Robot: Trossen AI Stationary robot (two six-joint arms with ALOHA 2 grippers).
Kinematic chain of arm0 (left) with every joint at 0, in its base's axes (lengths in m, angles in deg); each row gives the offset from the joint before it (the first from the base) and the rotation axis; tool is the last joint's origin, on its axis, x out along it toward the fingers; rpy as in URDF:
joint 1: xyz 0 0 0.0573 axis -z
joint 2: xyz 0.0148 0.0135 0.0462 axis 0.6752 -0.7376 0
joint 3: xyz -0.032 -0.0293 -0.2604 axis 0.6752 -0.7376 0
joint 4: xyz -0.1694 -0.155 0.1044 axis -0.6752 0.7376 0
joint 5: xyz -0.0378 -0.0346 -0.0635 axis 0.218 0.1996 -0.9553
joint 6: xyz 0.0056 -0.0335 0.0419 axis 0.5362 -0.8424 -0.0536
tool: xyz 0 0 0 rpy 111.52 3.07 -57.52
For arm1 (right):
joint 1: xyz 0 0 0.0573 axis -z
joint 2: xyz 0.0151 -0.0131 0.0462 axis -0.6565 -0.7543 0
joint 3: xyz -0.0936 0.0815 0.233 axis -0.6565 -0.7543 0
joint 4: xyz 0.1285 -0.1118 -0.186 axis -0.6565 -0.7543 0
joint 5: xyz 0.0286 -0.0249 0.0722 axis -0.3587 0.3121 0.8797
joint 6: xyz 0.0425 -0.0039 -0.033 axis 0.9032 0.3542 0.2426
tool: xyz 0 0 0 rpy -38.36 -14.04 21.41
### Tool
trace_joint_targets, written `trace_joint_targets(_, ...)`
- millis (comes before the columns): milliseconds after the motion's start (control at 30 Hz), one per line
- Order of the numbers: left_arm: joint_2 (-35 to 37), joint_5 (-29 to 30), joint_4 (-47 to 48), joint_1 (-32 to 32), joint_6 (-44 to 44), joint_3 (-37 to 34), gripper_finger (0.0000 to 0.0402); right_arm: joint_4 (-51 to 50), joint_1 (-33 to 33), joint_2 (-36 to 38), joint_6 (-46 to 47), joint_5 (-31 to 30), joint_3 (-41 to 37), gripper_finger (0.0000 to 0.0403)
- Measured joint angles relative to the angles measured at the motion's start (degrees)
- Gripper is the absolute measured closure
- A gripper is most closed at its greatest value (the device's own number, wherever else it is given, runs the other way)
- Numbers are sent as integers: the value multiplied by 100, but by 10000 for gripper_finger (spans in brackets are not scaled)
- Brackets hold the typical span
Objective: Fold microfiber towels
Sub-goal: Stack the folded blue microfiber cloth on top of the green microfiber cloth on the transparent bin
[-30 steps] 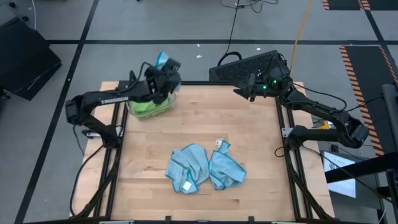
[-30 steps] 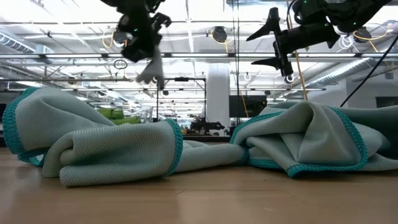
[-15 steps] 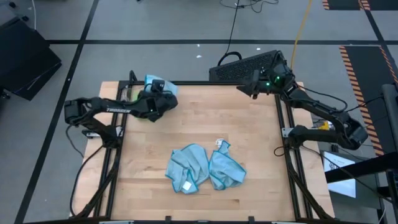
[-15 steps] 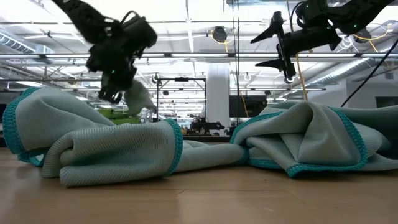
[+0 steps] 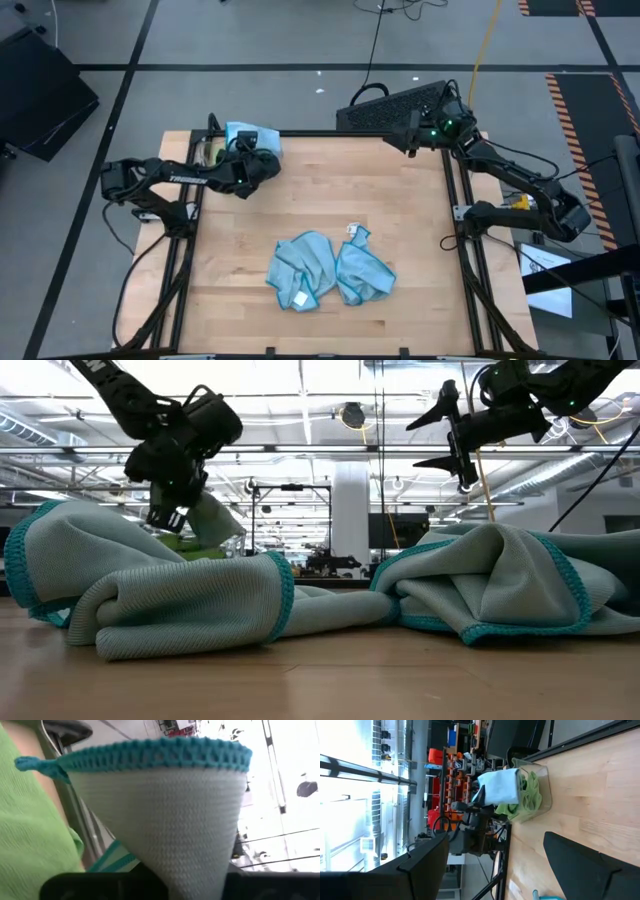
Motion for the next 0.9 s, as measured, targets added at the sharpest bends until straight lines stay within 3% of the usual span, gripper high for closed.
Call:
trace_joint_targets(400,62,-11,608,-58,255,-4,386,-2,-7,10,33,-2,0,85)
trace_joint_targets(567,458,-80,858,-71,1223,-2,386,-7,-9,54,37,-11,0,85)
trace_joint_targets(667,751,-627,1017,-201,1853,7,385,5,-9,70,37,-15,0,85)
trace_joint_targets(800,954,-1611,1644,-400,1750,2,382,0,-9,68,36,-81,0,85)
trace_joint_targets(900,973,-1676,2135,-453,1536,2,365,-4,-27,68,55,-205,0,85)
